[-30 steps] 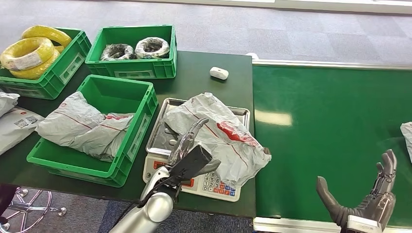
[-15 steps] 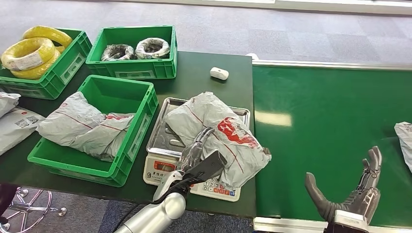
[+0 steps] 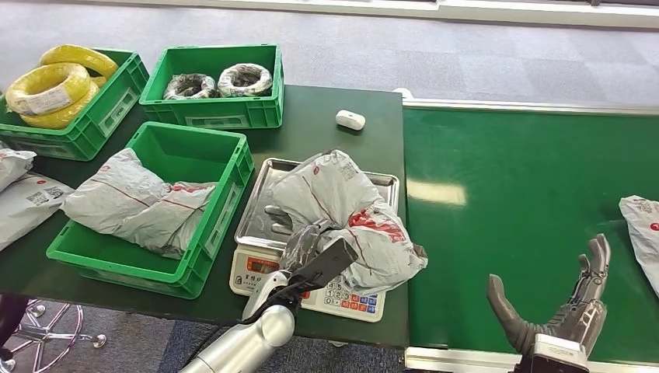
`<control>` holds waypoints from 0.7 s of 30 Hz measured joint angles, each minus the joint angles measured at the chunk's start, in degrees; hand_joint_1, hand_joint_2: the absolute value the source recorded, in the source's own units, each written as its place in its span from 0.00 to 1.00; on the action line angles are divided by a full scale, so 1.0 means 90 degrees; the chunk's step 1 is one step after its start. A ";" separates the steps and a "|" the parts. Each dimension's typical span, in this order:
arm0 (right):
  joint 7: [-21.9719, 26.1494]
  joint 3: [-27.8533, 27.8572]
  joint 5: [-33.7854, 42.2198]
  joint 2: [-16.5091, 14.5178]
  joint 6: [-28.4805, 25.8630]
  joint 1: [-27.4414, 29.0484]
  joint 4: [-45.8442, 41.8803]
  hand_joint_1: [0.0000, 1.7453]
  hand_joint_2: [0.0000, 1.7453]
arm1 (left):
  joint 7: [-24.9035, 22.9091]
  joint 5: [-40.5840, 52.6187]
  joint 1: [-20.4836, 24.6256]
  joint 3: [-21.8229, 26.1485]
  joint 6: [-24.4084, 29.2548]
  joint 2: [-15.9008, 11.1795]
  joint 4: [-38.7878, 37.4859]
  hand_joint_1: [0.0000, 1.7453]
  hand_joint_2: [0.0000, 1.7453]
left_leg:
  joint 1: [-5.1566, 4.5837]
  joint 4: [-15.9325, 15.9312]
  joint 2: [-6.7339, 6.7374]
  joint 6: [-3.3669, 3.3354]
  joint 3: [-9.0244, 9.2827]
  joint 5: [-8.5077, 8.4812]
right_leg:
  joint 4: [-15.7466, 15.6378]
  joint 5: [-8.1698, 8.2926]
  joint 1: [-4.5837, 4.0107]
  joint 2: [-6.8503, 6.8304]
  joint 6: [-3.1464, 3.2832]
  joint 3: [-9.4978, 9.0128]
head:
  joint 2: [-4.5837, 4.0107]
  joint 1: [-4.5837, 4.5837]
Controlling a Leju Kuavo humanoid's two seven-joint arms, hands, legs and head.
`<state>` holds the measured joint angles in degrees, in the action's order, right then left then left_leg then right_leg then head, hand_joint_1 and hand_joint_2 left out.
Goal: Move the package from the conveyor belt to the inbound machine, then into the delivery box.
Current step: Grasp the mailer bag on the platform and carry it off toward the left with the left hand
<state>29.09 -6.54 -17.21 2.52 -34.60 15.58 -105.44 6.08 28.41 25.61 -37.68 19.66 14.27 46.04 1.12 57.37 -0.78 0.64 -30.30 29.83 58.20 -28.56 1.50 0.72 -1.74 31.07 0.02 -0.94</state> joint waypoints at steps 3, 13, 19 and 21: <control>0.0047 0.0042 0.0092 0.0002 -0.0058 0.0038 0.0000 0.00 1.00 | 0.0033 -0.0134 -0.0122 0.0075 -0.0123 -0.0058 0.0269 0.32 1.00 | 0.0000 0.0000 0.0000 0.0000 -0.0012 0.0000 | 0.0001 -0.0001 0.0000 0.0000 0.0000 0.0011 | 0.0000 -0.0001; 0.0097 0.0068 0.0174 0.0026 -0.0245 0.0146 0.0002 0.00 1.00 | 0.0432 -0.0955 -0.0501 0.0326 -0.0460 -0.0212 0.0947 1.00 1.00 | 0.0000 0.0000 0.0000 0.0000 -0.0033 0.0001 | 0.0000 -0.0002 0.0000 0.0000 -0.0001 0.0033 | 0.0000 0.0000; 0.0097 0.0071 0.0210 0.0068 -0.0355 0.0280 0.0002 0.00 1.00 | 0.0724 -0.1350 -0.0678 0.0454 -0.0237 -0.0401 0.1578 1.00 1.00 | 0.0000 0.0000 0.0001 0.0000 -0.0043 0.0001 | 0.0001 -0.0002 0.0000 0.0000 -0.0001 0.0045 | 0.0000 -0.0001; 0.0097 0.0072 0.0221 0.0081 -0.0367 0.0299 0.0002 0.00 1.00 | 0.0724 -0.1376 -0.0717 0.0480 -0.0236 -0.0456 0.1727 1.00 1.00 | 0.0000 0.0000 0.0002 0.0000 -0.0047 0.0001 | 0.0001 -0.0002 0.0000 0.0000 -0.0001 0.0049 | 0.0000 -0.0001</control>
<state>29.97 -5.89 -15.22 3.26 -37.90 18.27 -105.42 12.59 16.03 19.16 -33.36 17.53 10.16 61.59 1.12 57.37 -0.76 0.64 -30.72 29.84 58.21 -28.58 1.50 0.72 -1.74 31.51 0.02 -0.95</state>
